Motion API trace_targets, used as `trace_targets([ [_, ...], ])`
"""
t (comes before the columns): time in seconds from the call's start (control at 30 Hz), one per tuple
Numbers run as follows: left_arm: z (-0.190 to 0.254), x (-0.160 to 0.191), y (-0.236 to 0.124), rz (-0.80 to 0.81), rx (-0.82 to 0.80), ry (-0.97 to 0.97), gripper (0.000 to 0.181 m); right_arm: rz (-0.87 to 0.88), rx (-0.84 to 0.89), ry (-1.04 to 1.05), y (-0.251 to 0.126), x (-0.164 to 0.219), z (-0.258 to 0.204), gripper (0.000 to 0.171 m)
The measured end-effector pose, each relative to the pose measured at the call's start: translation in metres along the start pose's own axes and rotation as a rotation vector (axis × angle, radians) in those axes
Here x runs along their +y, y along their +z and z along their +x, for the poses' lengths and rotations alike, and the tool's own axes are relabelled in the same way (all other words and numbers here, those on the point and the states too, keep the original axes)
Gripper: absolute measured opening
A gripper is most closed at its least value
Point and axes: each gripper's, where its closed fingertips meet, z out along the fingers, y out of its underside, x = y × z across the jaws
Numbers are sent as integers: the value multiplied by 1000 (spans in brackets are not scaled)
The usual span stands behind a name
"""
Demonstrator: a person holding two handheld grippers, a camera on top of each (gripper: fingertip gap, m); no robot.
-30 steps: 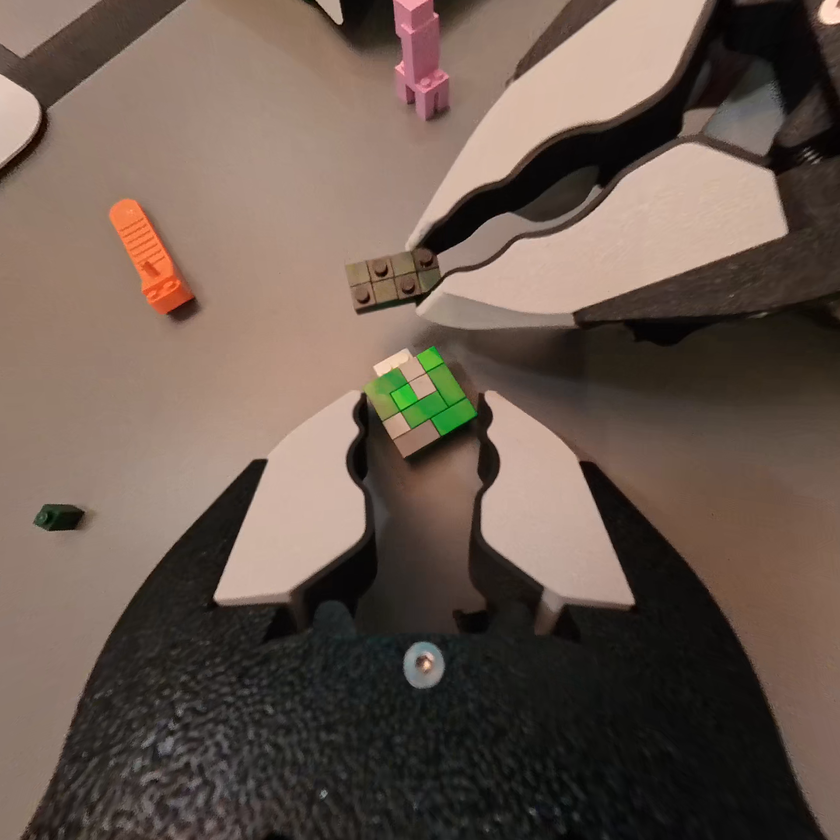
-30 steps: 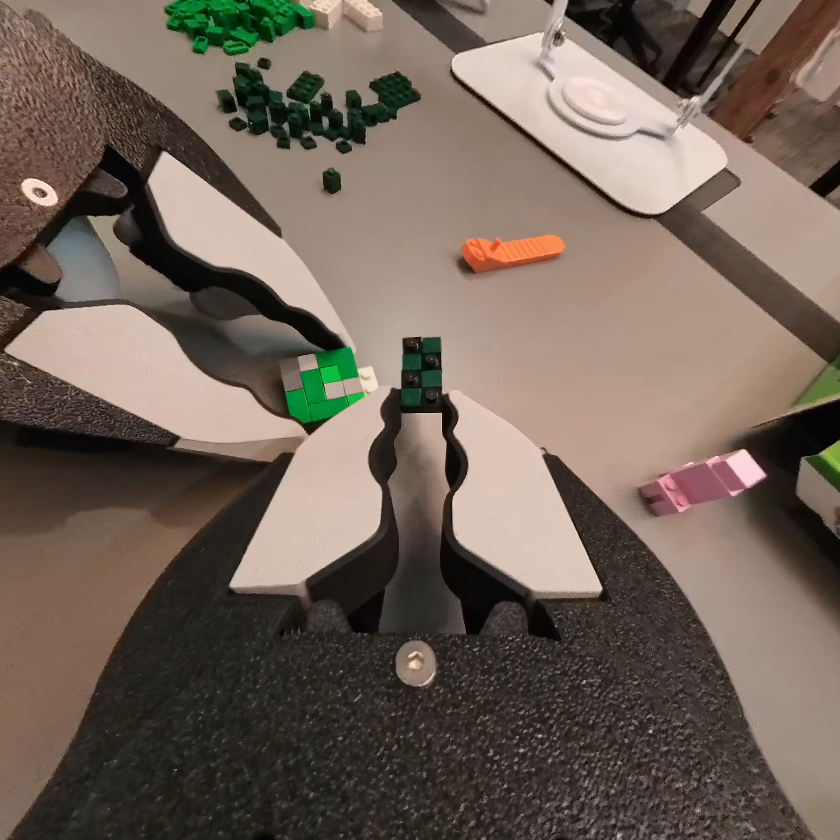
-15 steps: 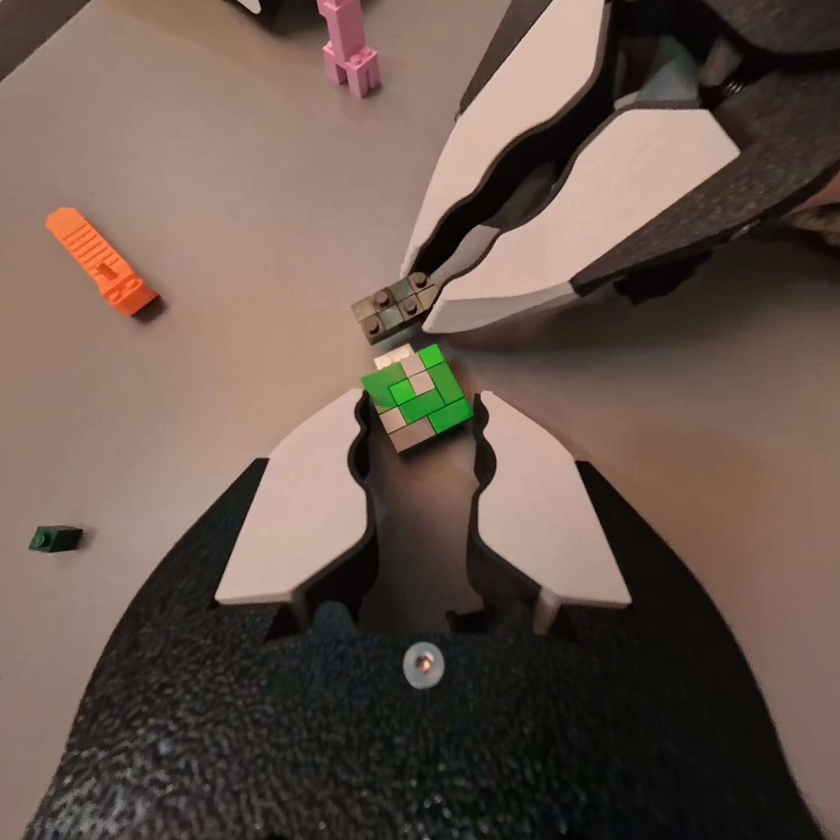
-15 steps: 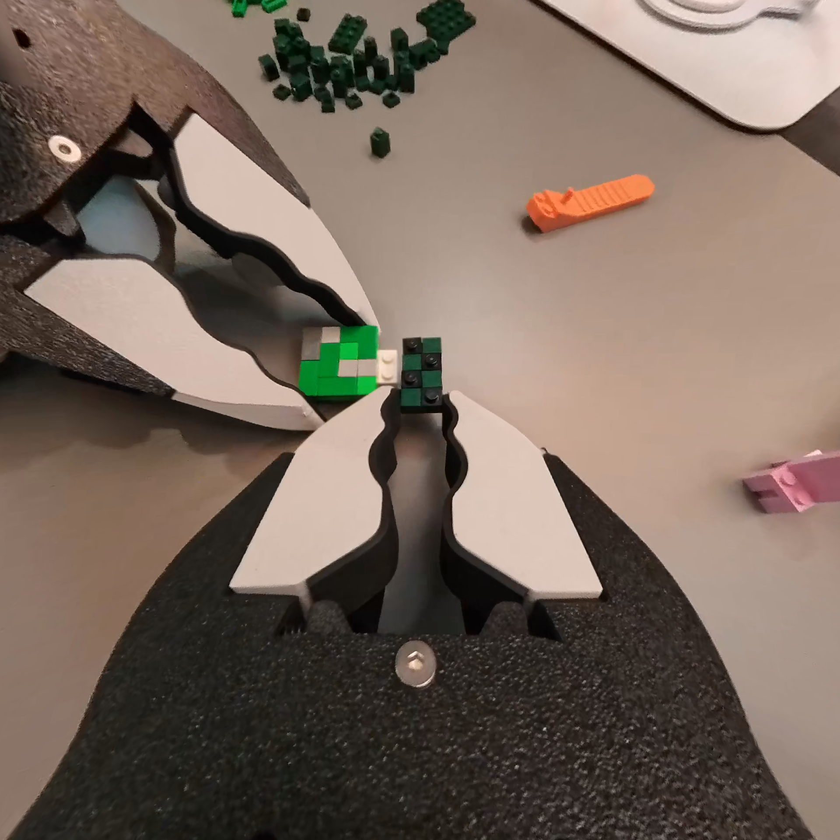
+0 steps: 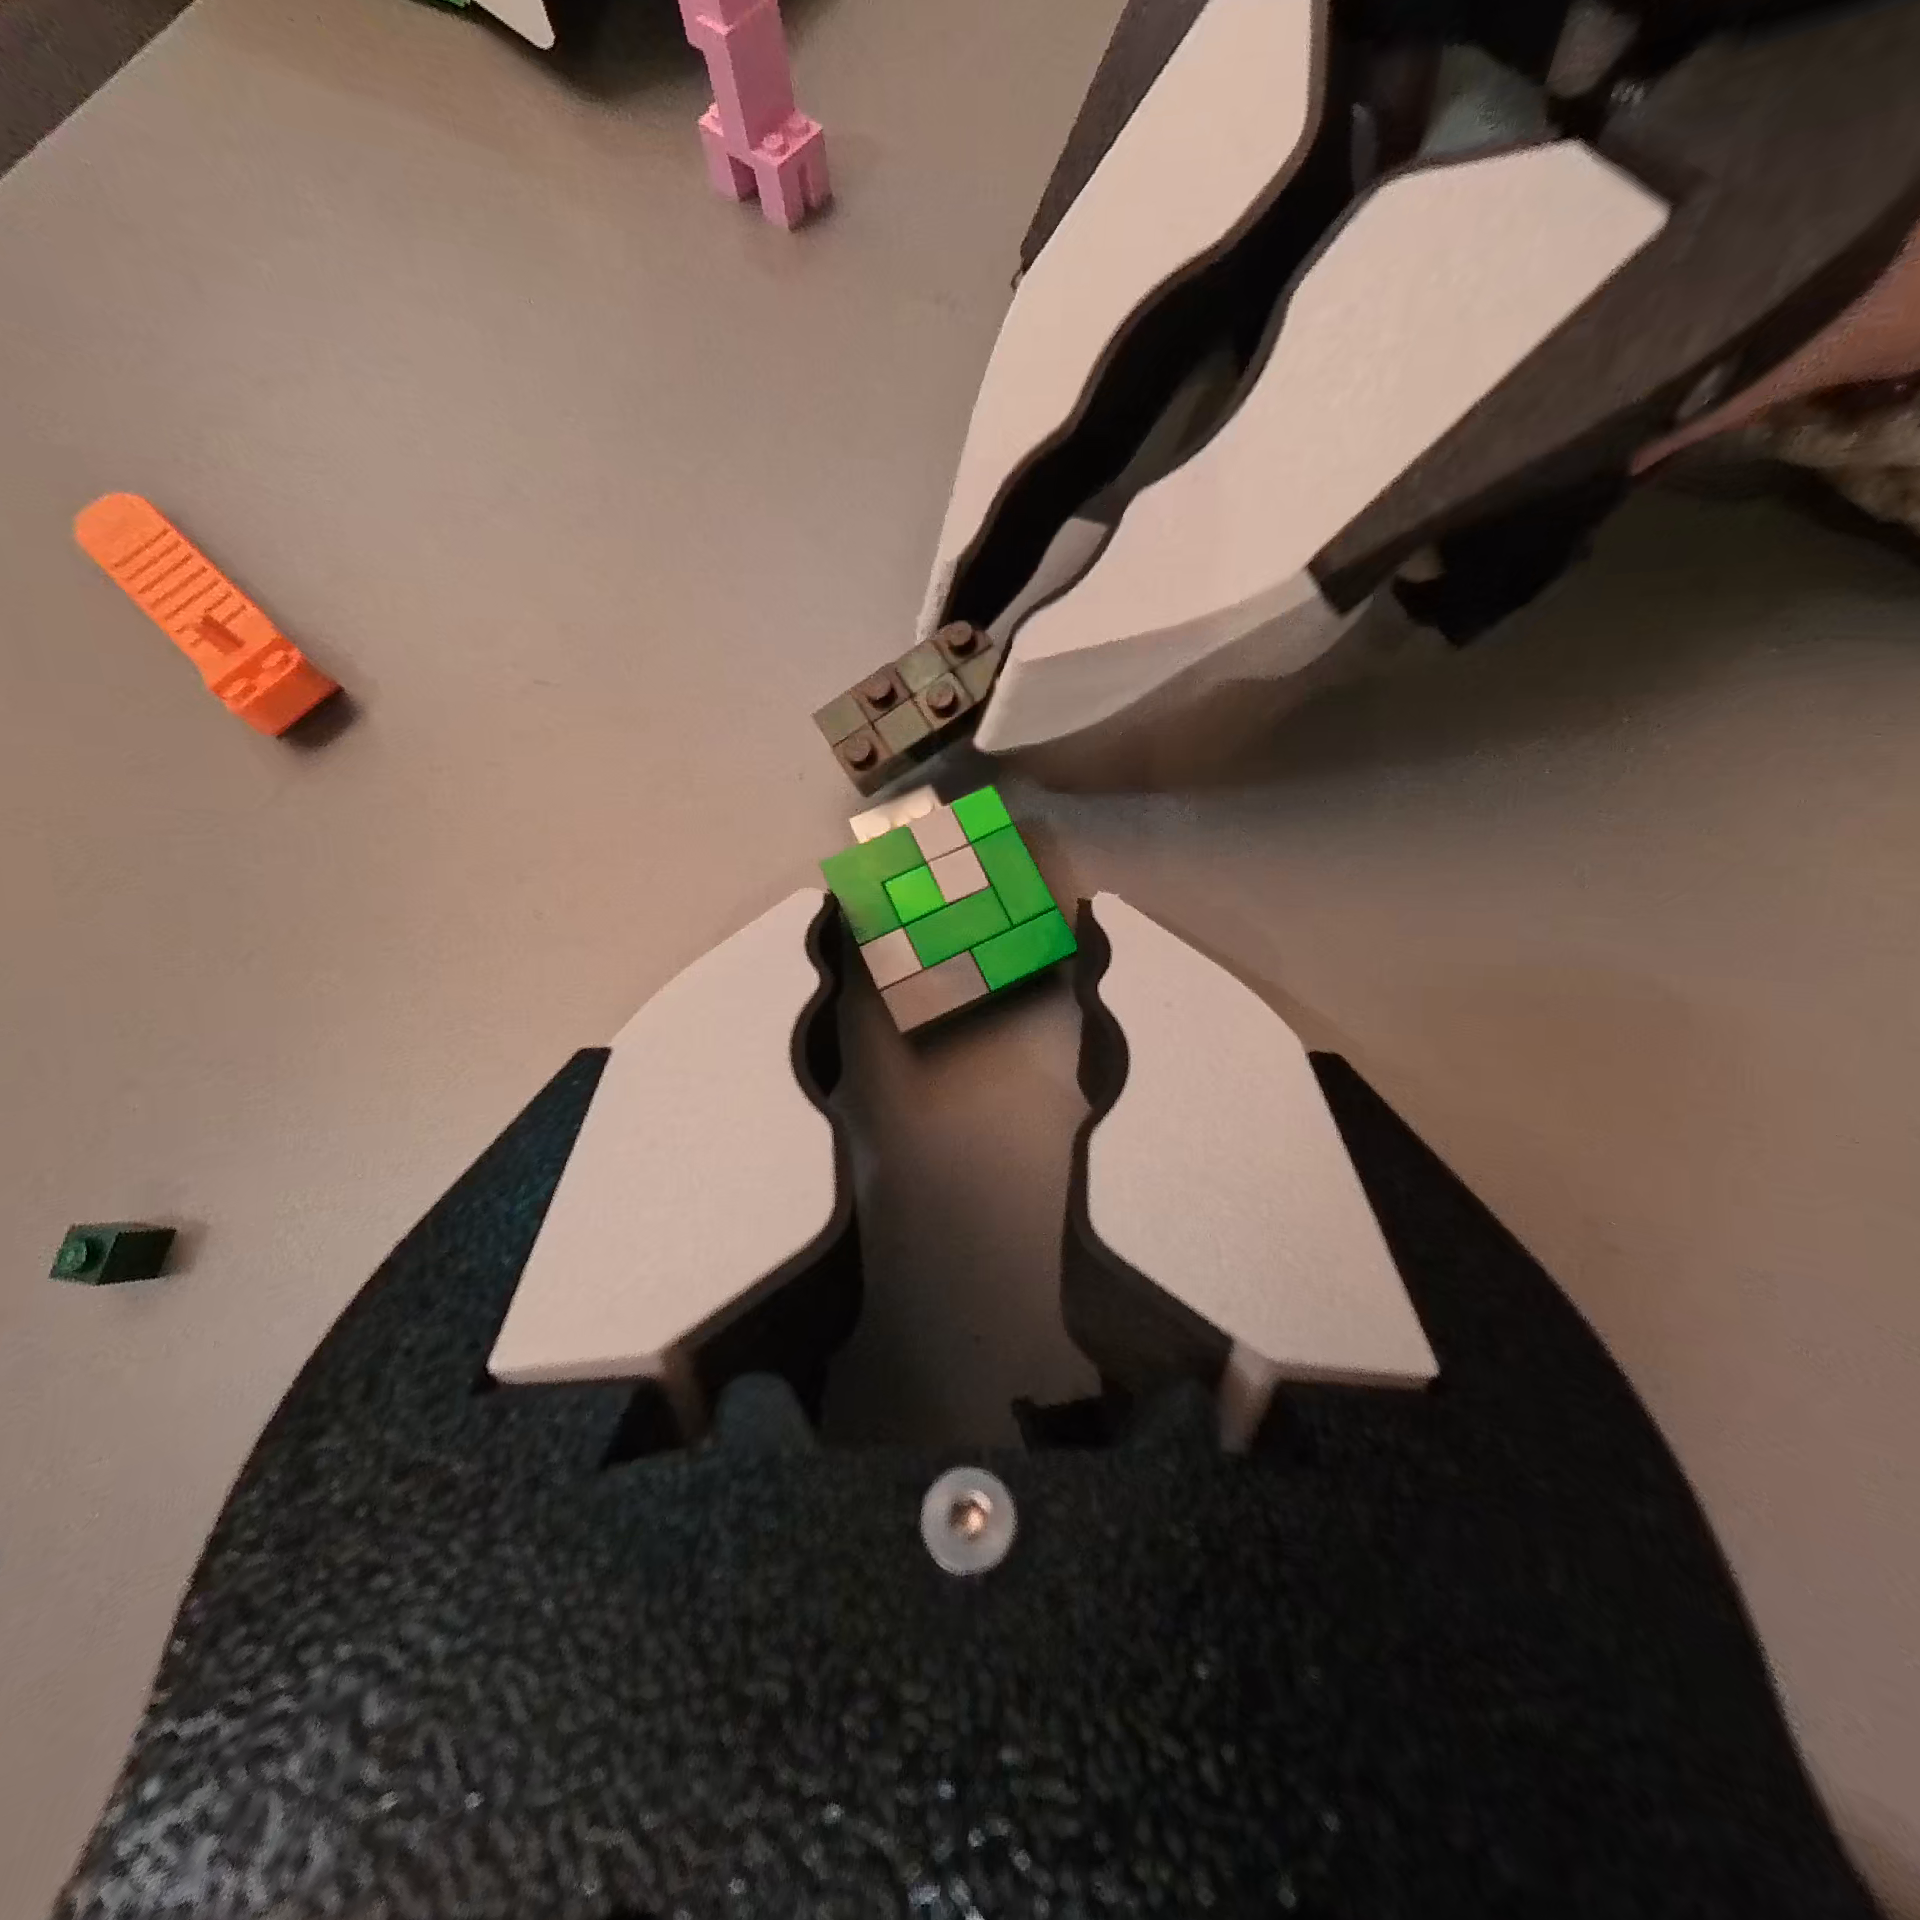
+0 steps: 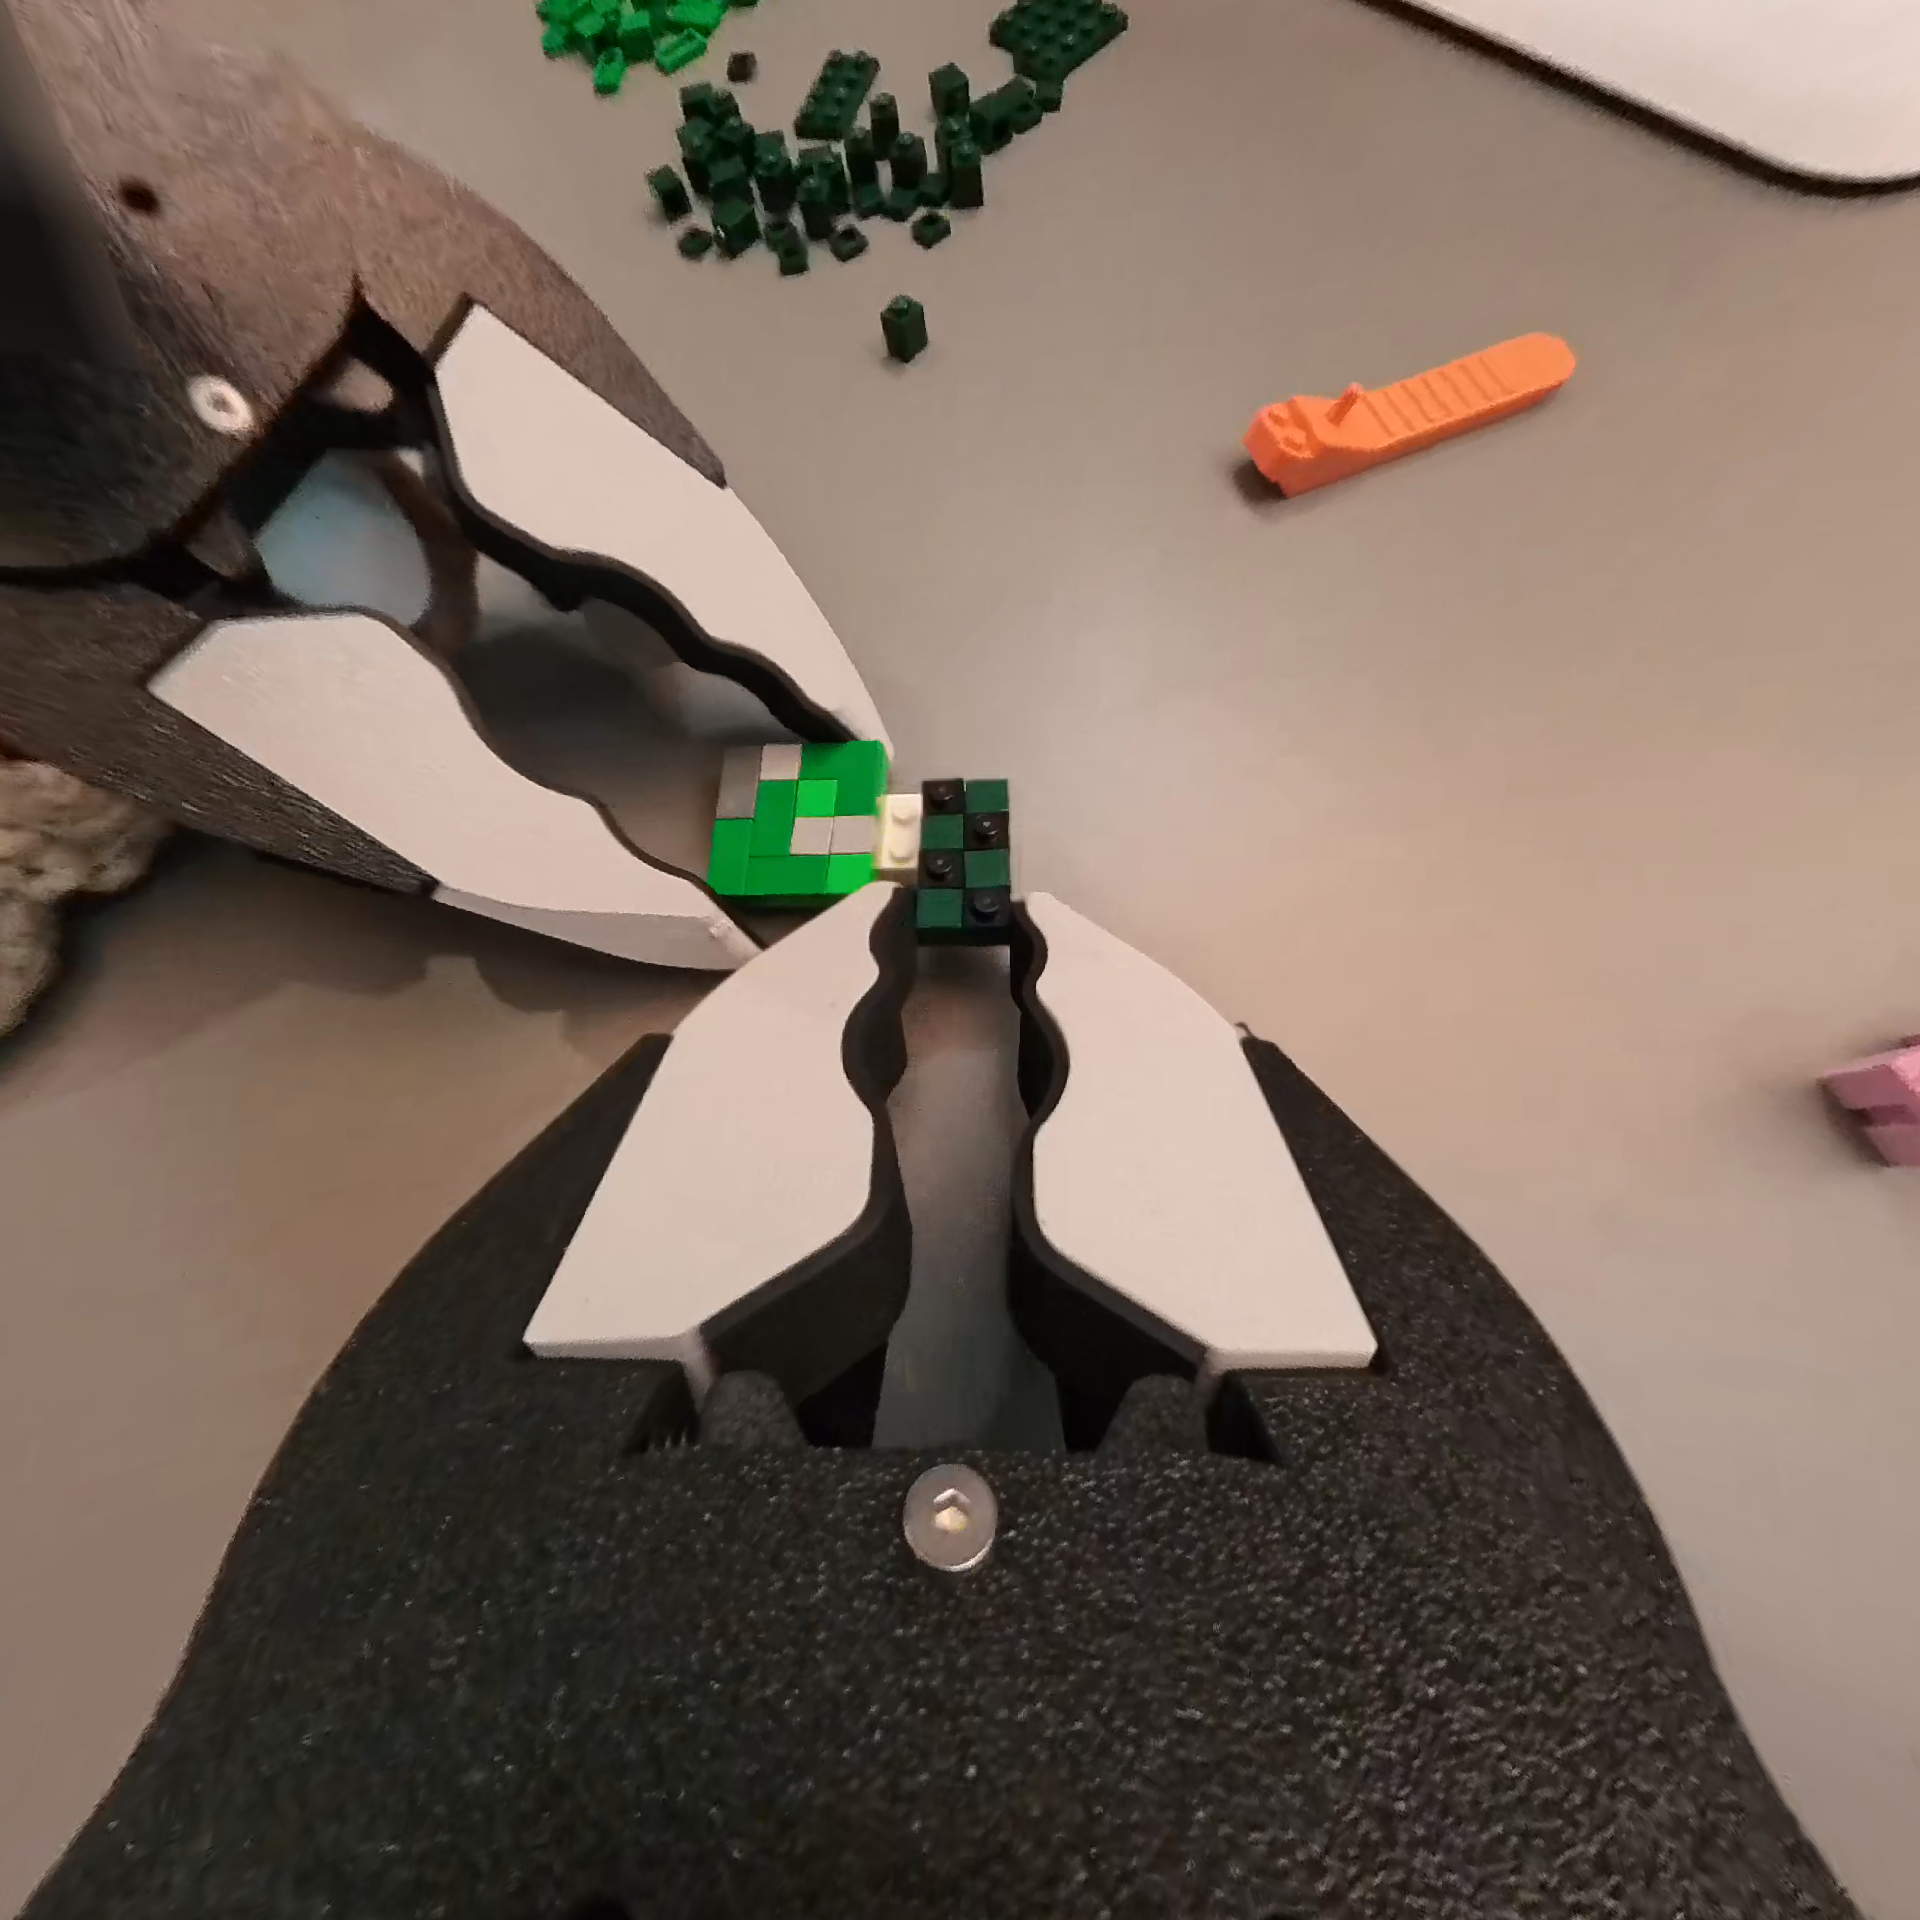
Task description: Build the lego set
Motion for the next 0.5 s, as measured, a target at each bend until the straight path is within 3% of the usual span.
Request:
trace_targets([
  [0.23, 3, -1, 1, 7, 12, 10, 42, 41, -124, 105, -3, -6, -10, 17],
  [0.5, 6, -2, 1, 11, 20, 14, 42, 15, -88, 64, 3, -3, -13, 18],
])
